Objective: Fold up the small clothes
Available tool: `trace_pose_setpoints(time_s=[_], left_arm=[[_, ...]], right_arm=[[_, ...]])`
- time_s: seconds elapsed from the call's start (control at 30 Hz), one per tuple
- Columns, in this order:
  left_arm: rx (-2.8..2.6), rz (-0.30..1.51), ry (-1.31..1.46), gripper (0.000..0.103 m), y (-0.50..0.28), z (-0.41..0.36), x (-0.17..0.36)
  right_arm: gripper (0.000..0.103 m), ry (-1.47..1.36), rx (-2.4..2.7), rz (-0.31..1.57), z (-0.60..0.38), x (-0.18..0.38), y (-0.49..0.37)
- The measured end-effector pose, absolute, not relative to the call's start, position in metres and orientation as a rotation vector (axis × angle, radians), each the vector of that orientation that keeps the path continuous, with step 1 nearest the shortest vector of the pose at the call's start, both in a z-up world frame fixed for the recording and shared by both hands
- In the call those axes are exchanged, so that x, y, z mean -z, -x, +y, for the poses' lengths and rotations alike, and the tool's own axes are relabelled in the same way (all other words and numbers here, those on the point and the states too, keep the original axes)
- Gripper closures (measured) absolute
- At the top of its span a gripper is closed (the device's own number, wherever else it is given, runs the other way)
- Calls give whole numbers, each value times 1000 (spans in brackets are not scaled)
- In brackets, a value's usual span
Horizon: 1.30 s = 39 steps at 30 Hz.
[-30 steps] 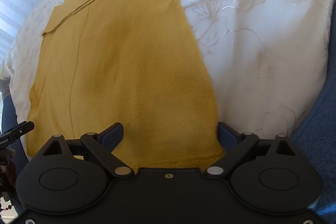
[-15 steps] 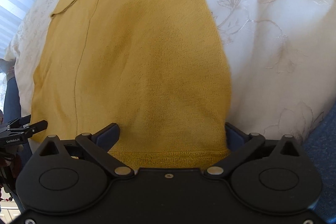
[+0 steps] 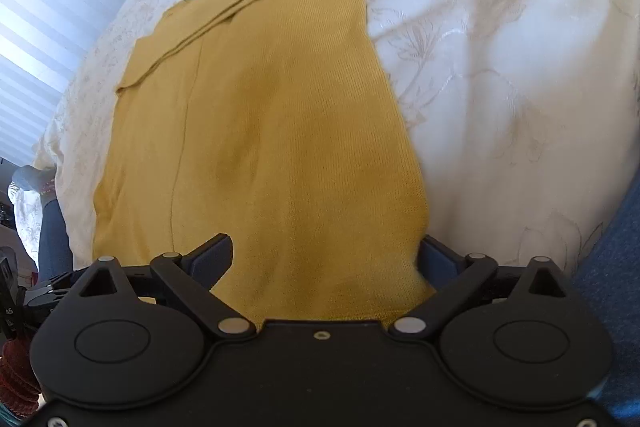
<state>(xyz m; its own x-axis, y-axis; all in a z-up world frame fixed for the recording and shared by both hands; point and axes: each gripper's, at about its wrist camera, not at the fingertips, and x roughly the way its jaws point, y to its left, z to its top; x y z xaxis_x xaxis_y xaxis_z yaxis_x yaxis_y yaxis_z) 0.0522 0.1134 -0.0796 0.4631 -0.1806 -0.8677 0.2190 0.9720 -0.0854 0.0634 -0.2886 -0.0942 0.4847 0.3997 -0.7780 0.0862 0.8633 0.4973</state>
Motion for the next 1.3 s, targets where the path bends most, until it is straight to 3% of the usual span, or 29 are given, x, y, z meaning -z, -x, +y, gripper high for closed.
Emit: trace_pose_setpoints(time_s=[0.1, 0.27, 0.73, 0.8, 0.87, 0.9, 0.93, 1.07, 1.3], left_arm=[[251, 1077, -31, 35, -49, 115, 74], [263, 1087, -27, 38, -43, 115, 72], [253, 1096, 2, 42, -48, 119, 82], [254, 1095, 1, 42, -48, 118, 81], [249, 1086, 3, 52, -47, 119, 80], [246, 1074, 14, 66, -47, 121, 78], [253, 1064, 37, 83, -46, 124, 77], [267, 1036, 105, 95, -44, 130, 71], [276, 919, 124, 96, -43, 129, 45]], right_arm=[[15, -464, -198, 1022, -297, 81, -61], [34, -336, -179, 1046, -305, 72, -72], [37, -262, -246, 1270, -308, 101, -73], [42, -253, -286, 1285, -303, 102, -73], [60, -281, -324, 1292, -300, 104, -73], [82, -296, -335, 1295, -300, 105, -72], [88, -300, -343, 1288, -299, 103, -71], [89, -327, -357, 1221, -300, 93, -65], [90, -470, -408, 1009, -311, 64, -53]])
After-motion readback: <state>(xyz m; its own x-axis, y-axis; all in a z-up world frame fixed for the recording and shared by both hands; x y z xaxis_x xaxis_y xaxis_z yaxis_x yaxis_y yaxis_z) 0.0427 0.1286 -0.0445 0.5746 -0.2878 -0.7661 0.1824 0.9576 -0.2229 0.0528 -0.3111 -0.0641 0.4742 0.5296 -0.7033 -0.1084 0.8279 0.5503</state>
